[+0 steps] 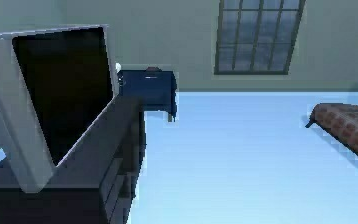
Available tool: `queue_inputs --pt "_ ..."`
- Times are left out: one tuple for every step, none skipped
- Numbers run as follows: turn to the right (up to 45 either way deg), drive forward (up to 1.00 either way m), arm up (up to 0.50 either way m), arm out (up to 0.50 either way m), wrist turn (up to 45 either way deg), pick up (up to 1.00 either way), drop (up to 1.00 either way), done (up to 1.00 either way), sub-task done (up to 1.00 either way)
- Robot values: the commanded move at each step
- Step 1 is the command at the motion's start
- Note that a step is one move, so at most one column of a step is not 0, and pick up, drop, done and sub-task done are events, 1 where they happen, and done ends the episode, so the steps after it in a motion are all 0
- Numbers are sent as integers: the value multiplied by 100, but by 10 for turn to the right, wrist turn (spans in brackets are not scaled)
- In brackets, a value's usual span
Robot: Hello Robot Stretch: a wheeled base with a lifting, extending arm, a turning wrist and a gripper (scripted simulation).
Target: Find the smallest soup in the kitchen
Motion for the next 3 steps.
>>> queue_inputs --pt "270 0 0 0 0 0 0 0 0" --pt "0 55 0 0 0 0 0 0 0" --pt "0 100 0 0 0 0 0 0 0"
